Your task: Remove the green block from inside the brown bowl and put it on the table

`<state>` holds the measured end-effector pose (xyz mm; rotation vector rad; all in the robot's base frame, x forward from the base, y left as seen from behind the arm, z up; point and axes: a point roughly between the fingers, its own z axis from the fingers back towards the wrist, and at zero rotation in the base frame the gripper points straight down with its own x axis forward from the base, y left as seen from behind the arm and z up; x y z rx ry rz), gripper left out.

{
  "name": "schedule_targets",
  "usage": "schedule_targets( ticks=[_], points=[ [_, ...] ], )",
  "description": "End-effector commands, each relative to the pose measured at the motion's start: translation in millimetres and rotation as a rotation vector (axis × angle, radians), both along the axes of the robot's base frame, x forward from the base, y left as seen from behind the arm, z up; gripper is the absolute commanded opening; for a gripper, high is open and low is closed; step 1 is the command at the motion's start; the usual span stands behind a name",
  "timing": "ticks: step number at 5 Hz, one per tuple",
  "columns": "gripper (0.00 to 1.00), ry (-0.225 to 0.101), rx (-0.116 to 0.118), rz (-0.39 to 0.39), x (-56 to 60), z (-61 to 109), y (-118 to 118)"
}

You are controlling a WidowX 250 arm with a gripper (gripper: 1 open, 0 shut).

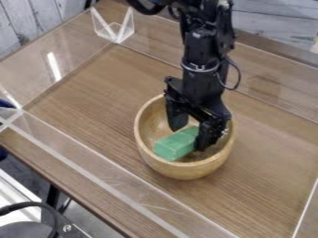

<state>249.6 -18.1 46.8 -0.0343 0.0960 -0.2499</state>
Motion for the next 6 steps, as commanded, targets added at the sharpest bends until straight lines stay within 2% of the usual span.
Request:
schedule_targets(
  ticks=[1, 6],
  points=[
    [1.0, -0.039, -0.003, 0.013, 6.6, 10.2, 3.0],
    [1.0, -0.027, -0.008, 0.026, 7.5, 10.0, 4.1]
  ],
)
